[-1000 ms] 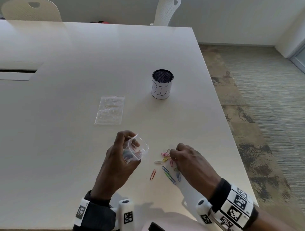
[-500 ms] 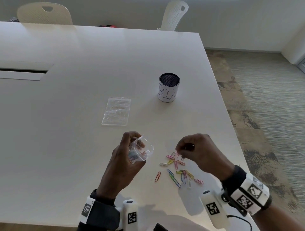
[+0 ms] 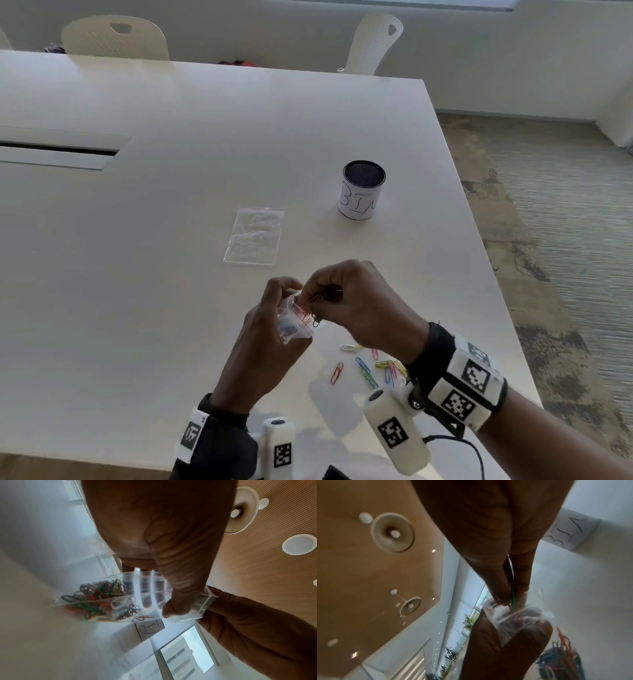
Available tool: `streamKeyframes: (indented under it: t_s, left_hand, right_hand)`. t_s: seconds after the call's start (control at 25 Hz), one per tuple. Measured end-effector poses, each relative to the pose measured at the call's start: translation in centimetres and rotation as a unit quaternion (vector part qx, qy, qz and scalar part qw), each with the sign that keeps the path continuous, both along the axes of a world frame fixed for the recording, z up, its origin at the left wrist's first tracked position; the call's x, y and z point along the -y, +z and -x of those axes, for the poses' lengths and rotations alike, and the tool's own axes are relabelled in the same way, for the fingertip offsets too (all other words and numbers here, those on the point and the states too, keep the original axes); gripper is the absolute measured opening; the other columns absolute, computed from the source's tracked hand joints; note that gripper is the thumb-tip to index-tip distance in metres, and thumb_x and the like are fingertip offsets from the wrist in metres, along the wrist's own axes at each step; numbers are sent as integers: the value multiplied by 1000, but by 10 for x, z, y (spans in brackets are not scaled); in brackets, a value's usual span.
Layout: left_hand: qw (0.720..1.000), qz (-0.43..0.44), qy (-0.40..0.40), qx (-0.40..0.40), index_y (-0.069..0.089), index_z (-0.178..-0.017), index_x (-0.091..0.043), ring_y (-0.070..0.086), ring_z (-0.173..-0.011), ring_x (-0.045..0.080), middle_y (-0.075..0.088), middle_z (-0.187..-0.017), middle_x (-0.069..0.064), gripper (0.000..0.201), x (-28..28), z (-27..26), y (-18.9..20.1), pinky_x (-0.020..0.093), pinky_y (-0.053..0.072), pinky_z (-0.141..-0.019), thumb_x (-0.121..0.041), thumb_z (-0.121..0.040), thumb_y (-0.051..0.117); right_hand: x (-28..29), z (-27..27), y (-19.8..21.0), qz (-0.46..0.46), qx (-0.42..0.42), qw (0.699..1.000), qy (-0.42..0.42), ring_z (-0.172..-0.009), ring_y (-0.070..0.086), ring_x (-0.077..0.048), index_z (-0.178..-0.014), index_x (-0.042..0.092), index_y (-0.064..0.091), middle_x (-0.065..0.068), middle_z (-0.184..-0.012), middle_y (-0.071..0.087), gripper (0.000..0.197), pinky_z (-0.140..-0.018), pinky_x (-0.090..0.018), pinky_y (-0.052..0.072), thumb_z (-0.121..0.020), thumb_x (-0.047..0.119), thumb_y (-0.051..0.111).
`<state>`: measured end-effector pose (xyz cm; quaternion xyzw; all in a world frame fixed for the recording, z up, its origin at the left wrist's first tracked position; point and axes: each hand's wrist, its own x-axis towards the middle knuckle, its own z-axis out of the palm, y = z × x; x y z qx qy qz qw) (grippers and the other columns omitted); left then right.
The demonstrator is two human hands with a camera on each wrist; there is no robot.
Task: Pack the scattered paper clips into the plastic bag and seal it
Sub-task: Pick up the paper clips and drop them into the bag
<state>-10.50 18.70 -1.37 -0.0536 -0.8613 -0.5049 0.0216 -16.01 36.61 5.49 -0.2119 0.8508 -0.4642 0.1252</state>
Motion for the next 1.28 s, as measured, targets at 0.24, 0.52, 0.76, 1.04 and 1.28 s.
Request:
streamKeyframes:
  t_s: [0.24, 0.52, 0.76, 1.04, 1.28]
  left_hand:
    - [1000, -5, 19, -19, 45, -122, -35, 71, -86, 4, 71, -104, -17, 62, 11, -2, 5, 9, 51, -65, -5, -82, 82]
    - [1000, 3, 17, -21, 46, -120, -36, 70, -90, 6, 68, -104, -20, 62, 11, -3, 5, 11, 53, -66, -8, -80, 85]
    - [999, -7, 19, -25, 49, -122, -33, 69, -94, 7, 68, -106, -19, 59, 12, -5, 5, 14, 55, -70, -7, -82, 84]
    - [1000, -12, 17, -20, 50, -123, -29, 68, -100, 6, 68, -107, -17, 56, 13, -7, 5, 16, 57, -74, -8, -83, 83]
    - [999, -13, 24, -17, 50, -123, -30, 68, -97, 6, 69, -104, -17, 57, 10, -6, 3, 11, 53, -74, -7, -83, 83]
  right_hand:
    - [15, -3, 13, -57, -70, 994, 56, -66, 68, 1, -98, 18, 83, 6, -82, 78, 12, -64, -7, 48, -92, 9, 77]
    - [3, 5, 16, -7, -72, 997, 30, -82, 77, -4, -93, 12, 81, 3, -88, 81, 6, -79, -27, 64, -89, 7, 81]
    - [-18, 18, 9, 41, -91, 992, -74, -67, 76, -11, -85, 12, 79, 0, -73, 78, 13, -73, -31, 66, -86, -1, 80]
    - [-63, 17, -40, -212, -32, 977, 18, -98, 68, -7, -123, 20, 74, 5, -120, 71, 24, -91, -27, 60, -103, 15, 63]
    - [-71, -14, -52, -260, -37, 959, 106, -116, 57, -7, -127, 24, 72, 10, -125, 60, 31, -97, -20, 49, -106, 13, 51]
